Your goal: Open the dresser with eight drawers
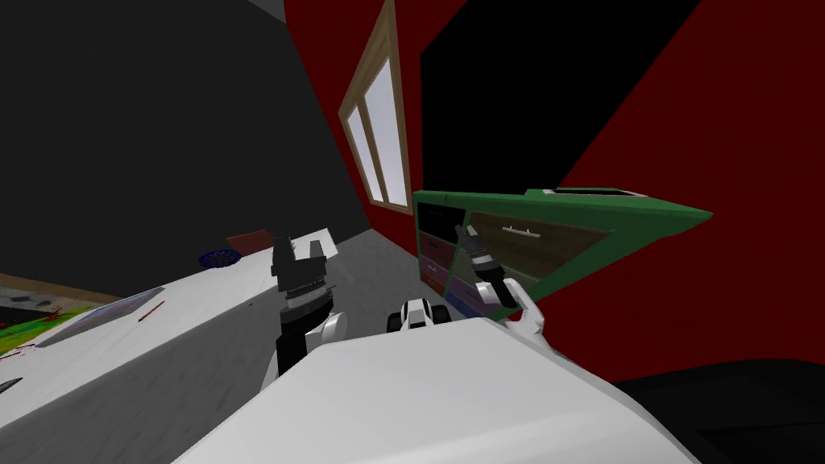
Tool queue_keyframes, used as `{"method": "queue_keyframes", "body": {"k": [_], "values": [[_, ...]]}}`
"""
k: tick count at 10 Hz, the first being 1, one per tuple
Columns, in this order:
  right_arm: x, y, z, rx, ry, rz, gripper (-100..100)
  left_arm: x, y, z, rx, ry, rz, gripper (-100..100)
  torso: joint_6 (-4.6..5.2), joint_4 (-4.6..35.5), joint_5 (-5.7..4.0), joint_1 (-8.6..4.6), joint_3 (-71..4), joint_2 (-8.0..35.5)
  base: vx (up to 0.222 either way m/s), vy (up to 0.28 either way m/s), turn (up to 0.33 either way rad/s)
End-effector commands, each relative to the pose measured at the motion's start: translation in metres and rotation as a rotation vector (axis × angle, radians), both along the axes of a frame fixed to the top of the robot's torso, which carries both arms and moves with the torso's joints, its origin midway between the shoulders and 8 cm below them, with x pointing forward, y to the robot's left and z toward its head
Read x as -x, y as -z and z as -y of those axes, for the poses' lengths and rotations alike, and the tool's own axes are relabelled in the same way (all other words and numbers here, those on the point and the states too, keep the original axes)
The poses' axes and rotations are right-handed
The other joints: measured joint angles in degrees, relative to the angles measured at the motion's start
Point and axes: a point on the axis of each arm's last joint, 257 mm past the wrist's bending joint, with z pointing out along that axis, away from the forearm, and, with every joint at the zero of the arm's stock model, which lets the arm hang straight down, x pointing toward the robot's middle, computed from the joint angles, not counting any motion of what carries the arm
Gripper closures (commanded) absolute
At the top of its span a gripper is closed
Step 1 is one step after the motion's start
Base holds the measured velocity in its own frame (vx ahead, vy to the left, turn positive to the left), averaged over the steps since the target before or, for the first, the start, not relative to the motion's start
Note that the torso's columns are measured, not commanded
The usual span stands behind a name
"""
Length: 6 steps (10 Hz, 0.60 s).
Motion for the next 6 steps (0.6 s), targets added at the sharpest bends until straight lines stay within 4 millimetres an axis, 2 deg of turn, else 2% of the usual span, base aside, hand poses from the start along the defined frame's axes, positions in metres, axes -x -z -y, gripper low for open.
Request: {"method": "queue_keyframes", "body": {"k": [1,6], "values": [[-0.008,0.017,0.007,0.076,0.046,-0.035,-100,0.0,0.0,0.0,0.0,0.0,0.0,0,-0.05,-0.07,-0.01,0.02,-0.12,-0.22,0.053,0.069,-0.081],[-0.021,0.054,0.034,0.327,0.192,-0.09,-100,0.0,0.0,0.0,0.0,0.0,0.0,0,-0.47,-0.6,-0.32,0.02,-0.5,-0.93,0.073,0.13,-0.136]]}}
